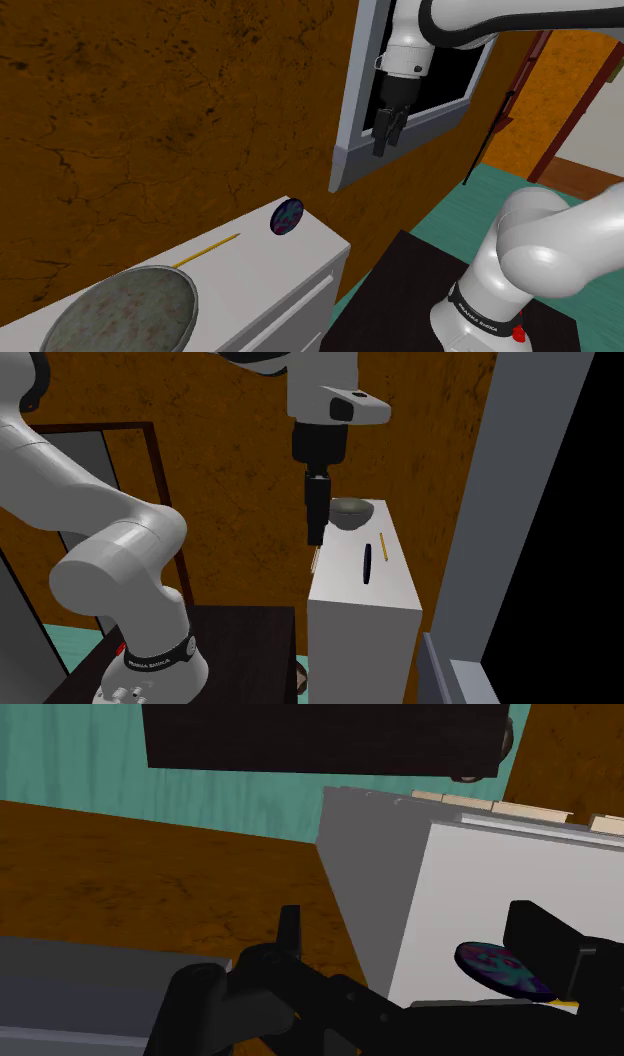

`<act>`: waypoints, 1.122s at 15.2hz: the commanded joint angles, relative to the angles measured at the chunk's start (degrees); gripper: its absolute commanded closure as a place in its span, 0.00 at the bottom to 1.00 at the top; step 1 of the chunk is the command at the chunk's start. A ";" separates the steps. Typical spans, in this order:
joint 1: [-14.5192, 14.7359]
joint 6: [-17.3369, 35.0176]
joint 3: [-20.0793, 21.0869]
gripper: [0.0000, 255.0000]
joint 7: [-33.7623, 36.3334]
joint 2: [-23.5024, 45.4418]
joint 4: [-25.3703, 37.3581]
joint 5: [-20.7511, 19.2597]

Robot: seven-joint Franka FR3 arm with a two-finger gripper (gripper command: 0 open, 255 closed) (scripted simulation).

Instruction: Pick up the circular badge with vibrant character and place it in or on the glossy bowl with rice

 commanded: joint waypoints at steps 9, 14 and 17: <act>10.43 11.43 -2.47 0.00 -24.90 15.21 5.06 -0.97; 16.36 16.79 -2.30 0.00 -39.84 22.70 8.06 -0.37; 19.63 19.60 -1.62 0.00 -48.55 26.24 9.34 0.14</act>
